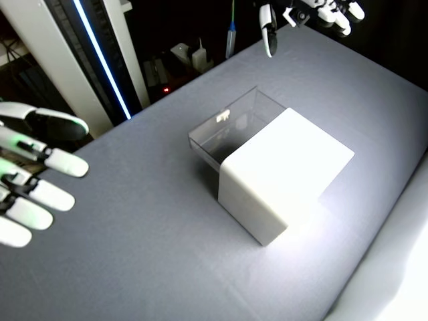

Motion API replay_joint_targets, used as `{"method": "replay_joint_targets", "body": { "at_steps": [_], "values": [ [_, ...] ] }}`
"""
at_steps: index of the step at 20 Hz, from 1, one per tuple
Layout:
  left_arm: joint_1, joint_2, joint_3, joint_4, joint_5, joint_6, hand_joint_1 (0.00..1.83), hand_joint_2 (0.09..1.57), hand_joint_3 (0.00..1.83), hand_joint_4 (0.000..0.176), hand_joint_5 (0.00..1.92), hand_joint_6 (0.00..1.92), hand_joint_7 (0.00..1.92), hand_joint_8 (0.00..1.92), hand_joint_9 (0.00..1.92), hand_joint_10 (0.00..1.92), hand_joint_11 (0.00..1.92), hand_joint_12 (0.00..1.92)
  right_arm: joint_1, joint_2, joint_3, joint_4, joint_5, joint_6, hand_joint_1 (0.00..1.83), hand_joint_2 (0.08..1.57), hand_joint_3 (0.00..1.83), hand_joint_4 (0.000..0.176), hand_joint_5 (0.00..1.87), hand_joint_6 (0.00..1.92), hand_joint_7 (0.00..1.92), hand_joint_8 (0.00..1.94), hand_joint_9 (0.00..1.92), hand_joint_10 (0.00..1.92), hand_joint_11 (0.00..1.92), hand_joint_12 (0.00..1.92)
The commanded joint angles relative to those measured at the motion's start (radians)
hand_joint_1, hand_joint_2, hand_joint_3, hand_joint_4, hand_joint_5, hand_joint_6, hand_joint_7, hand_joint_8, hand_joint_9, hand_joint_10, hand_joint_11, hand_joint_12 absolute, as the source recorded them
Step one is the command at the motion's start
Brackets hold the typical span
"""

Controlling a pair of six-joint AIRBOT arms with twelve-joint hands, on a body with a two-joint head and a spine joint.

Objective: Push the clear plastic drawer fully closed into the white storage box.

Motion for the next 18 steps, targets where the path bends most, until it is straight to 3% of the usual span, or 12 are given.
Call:
{"method": "replay_joint_targets", "body": {
  "at_steps": [1,10,18],
  "values": [
    [-0.001,0.000,-0.001,0.008,-0.127,-0.005,0.00,0.93,0.04,0.176,0.00,0.00,0.00,0.00,0.00,0.00,0.00,0.00,-0.005,0.001,0.002,0.003,0.127,0.011,0.00,1.00,0.03,0.176,0.00,0.00,0.00,0.00,0.00,0.00,0.00,0.00],
    [0.004,0.000,-0.002,0.008,-0.134,-0.010,0.00,0.94,0.03,0.176,0.00,0.00,0.00,0.00,0.00,0.00,0.00,0.00,-0.017,0.001,-0.001,-0.007,0.124,0.016,0.00,1.00,0.01,0.176,0.00,0.00,0.00,0.00,0.00,0.00,0.00,0.00],
    [0.005,0.001,-0.002,-0.011,-0.139,-0.010,0.00,0.93,0.02,0.176,0.00,0.00,0.00,0.00,0.00,0.00,0.00,0.00,0.024,-0.005,-0.014,-0.205,-0.044,0.016,0.00,0.97,0.00,0.176,0.00,0.00,0.00,0.00,0.00,0.00,0.00,0.00]
  ]
}}
